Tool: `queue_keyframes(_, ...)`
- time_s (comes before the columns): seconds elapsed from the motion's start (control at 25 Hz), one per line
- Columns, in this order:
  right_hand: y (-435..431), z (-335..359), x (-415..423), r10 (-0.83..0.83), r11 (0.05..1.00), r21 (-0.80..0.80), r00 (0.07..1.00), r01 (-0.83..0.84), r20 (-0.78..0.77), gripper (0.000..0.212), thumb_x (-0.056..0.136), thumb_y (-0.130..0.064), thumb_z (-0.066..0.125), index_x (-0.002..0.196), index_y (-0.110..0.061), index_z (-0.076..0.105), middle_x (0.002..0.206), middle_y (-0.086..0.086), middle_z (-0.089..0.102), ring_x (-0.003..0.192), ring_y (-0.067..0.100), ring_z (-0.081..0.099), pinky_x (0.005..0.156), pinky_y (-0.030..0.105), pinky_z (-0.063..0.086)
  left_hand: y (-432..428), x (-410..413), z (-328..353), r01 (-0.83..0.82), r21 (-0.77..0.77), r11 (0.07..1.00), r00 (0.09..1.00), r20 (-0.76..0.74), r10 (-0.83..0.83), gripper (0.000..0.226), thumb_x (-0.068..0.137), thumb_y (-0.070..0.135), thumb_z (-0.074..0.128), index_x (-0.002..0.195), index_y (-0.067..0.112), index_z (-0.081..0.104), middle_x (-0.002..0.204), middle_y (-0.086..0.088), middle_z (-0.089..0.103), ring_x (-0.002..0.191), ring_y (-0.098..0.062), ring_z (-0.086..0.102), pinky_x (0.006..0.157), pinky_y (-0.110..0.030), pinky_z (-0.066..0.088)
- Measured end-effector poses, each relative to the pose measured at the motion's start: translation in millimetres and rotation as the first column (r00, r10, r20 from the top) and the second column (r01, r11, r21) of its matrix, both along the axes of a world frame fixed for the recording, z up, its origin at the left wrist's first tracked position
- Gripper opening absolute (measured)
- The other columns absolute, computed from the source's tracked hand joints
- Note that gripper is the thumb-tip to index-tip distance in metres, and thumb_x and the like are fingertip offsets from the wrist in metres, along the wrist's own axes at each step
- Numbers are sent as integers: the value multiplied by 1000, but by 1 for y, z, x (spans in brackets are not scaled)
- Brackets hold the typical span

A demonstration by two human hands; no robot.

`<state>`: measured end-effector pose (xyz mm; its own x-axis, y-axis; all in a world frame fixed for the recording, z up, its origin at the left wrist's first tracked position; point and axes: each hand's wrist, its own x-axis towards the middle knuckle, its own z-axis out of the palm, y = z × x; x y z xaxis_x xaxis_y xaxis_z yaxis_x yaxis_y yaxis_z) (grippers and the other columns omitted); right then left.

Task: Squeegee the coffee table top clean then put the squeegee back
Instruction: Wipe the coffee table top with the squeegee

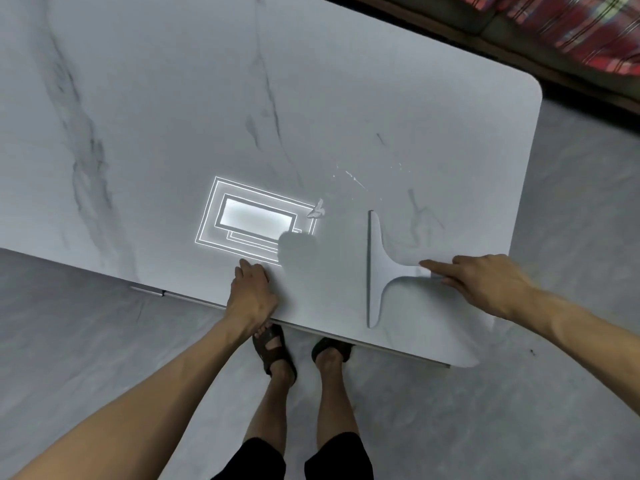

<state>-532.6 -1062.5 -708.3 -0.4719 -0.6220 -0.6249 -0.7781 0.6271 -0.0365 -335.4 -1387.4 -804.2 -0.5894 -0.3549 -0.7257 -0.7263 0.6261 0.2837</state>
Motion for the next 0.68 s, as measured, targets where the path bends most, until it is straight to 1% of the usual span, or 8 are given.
queue_keyframes(0.12,8,20,-6,37,999,6,998,-37,-46,48,98,-52,14,144,-52,27,80,-12,45,76,17,62,55,28,32,2,-2,10,-92,-19,996,993,-76,90,21,74,-2,47,95,4,46,110,-19,54,96,-38,54,77,-40,46)
queue_keyframes(0.2,-7,23,0,95,993,-69,993,-100,-71,56,94,-56,5,140,-51,36,78,-11,52,67,17,62,51,28,30,-6,1,16,-205,-49,978,975,-103,199,19,78,1,47,94,10,43,90,-11,59,81,-33,58,65,-36,44)
queue_keyframes(0.24,-21,18,5,138,983,-118,989,-144,-53,55,94,-55,9,137,-49,43,76,-10,55,61,17,61,47,27,29,-11,3,18,-266,-65,962,960,-111,258,19,81,2,47,97,11,44,85,-9,59,78,-32,58,64,-35,44)
queue_keyframes(0.32,-62,1,23,292,946,-163,955,-279,57,37,95,-46,40,130,-44,53,69,-6,56,49,18,57,41,25,26,-26,9,20,-397,-98,913,913,-143,382,20,84,2,45,103,10,45,86,-9,59,77,-31,56,65,-35,42)
queue_keyframes(0.4,-115,-29,50,484,851,-281,870,-444,93,42,85,-30,68,126,-39,58,64,-2,53,42,19,50,38,23,22,-44,19,21,-529,-123,840,843,-192,503,22,85,1,42,106,7,47,89,-11,59,79,-31,53,68,-35,40)
queue_keyframes(0.44,-139,-40,62,552,804,-330,827,-494,107,49,81,-21,74,126,-36,60,64,0,53,41,20,47,39,21,18,-51,24,21,-579,-117,807,808,-215,549,22,86,1,42,107,6,47,92,-11,59,80,-31,52,69,-35,39)
queue_keyframes(0.56,-207,-62,90,646,730,-383,754,-566,117,61,85,-7,61,137,-36,50,79,6,58,53,23,44,46,25,6,-76,43,20,-676,-81,732,723,-262,639,19,87,2,43,103,10,43,96,-8,57,85,-30,52,73,-35,39)
queue_keyframes(0.68,-248,-64,84,647,737,-310,760,-601,63,60,95,-7,44,146,-38,35,98,7,57,74,28,57,47,29,12,-91,52,19,-717,-98,690,685,-279,673,9,90,10,43,98,12,39,86,-8,56,81,-32,53,71,-35,38)
